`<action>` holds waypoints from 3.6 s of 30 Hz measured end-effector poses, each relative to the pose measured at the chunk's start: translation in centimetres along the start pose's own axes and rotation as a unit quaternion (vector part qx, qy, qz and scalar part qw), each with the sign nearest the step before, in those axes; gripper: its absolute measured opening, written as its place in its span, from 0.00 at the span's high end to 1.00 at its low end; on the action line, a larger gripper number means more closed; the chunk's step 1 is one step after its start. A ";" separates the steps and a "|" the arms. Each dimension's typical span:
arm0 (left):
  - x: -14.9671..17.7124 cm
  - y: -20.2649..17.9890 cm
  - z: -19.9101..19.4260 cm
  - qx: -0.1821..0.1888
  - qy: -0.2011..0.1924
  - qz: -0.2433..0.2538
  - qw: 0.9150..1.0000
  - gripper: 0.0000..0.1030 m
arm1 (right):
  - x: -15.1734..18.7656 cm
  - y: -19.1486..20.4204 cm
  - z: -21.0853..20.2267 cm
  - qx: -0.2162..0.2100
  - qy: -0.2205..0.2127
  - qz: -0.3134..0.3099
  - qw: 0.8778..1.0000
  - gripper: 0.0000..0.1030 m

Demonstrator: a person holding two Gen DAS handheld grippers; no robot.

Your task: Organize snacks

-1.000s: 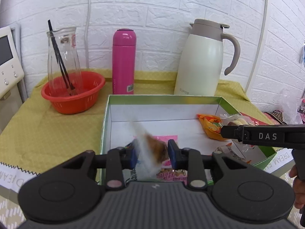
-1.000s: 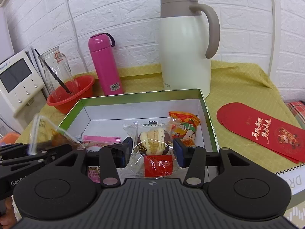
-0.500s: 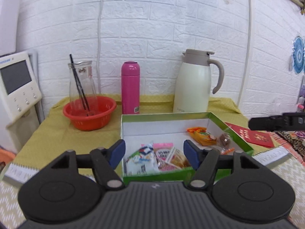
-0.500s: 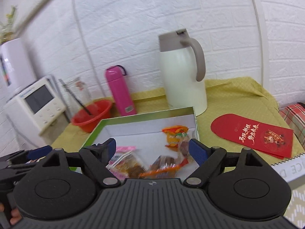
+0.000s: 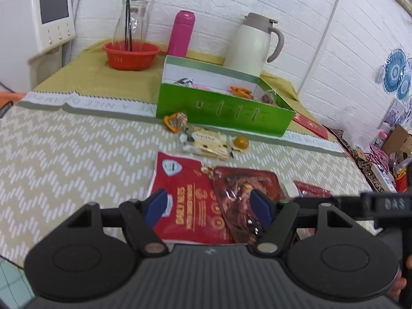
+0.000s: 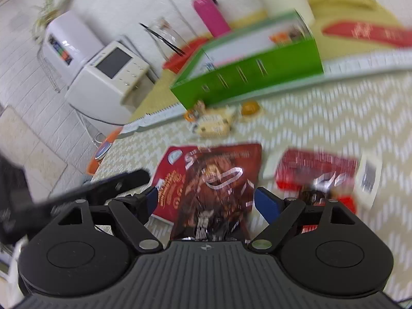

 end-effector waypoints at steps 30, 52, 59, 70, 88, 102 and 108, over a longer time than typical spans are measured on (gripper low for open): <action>3.7 -3.8 3.4 0.055 0.027 -0.015 0.998 0.53 | -1.9 -0.1 3.6 0.108 0.013 -0.156 0.982 0.68; 2.9 -3.5 0.4 0.087 -0.006 -0.022 0.996 0.98 | -2.6 2.8 -1.7 0.088 -0.072 -0.144 0.983 0.79; 2.2 -3.5 -1.0 0.084 -0.025 -0.010 0.996 0.98 | -2.8 4.0 -2.5 0.086 -0.090 -0.157 0.980 0.80; 0.3 -3.4 -1.6 0.086 -0.047 -0.006 0.995 0.98 | -4.1 5.0 -3.1 0.088 -0.111 -0.160 0.977 0.80; -1.8 -2.4 -0.1 0.077 -0.039 -0.007 0.996 0.98 | -6.0 4.8 -1.1 0.106 -0.102 -0.144 0.979 0.79; -14.5 -4.1 4.6 0.073 -0.089 0.035 0.993 0.98 | -18.2 4.8 -1.1 0.101 -0.174 -0.103 0.974 0.79; -16.6 -2.9 9.1 0.068 -0.079 0.029 0.994 0.98 | -21.0 2.1 1.8 0.104 -0.175 -0.068 0.977 0.79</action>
Point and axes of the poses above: each gripper's, at about its wrist camera, not at the fingertips, and z roughly the way its jaws point, y to its left, x to its underside, the point moved 6 cm from there along z, roughly the way its jaws point, and after that the axes turned 5 degrees about y, right-handed, at the moved point
